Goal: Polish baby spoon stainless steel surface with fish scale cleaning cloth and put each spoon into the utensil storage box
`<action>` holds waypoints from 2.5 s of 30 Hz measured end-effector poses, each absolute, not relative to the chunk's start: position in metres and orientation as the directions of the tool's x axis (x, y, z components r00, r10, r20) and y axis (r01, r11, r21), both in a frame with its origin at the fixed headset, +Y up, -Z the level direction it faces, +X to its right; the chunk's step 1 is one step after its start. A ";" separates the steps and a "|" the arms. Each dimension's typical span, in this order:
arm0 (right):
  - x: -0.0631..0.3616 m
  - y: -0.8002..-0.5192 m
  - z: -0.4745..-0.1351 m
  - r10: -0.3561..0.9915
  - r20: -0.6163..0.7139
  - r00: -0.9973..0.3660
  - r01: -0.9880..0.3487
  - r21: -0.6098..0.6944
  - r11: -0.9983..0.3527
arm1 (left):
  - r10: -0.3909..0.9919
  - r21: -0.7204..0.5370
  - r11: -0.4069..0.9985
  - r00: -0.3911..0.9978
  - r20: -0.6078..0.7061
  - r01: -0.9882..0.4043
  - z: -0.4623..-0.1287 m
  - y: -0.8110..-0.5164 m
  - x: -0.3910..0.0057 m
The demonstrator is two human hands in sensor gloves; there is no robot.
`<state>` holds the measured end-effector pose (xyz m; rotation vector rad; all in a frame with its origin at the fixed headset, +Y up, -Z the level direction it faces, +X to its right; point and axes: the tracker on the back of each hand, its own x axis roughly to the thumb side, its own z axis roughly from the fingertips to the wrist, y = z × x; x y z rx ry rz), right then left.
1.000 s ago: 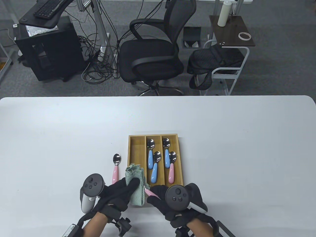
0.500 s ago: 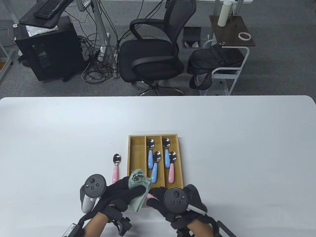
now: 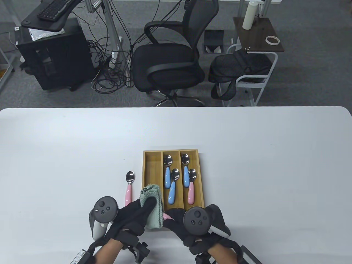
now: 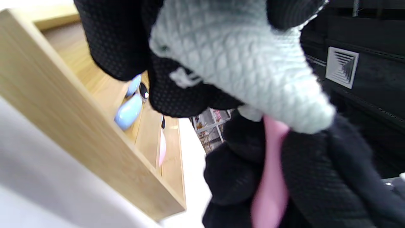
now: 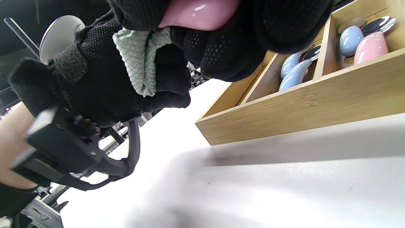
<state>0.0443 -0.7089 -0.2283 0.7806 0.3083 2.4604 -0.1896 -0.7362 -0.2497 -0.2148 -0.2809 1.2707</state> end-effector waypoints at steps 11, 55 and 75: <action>0.042 -0.716 -0.230 0.527 0.469 -0.709 -0.371 0.387 -0.844 | 0.979 -0.457 0.171 0.201 -0.018 -0.873 -0.258 -0.745 -0.189; 0.033 -0.720 -0.226 0.613 0.439 -0.658 -0.320 0.574 -0.754 | 0.940 -0.355 0.341 0.318 0.124 -0.870 -0.253 -0.737 -0.191; 0.026 -0.714 -0.280 0.667 0.147 -0.730 -0.508 0.536 -0.674 | 0.989 0.005 0.146 0.146 0.001 -0.989 -0.269 -0.725 -0.286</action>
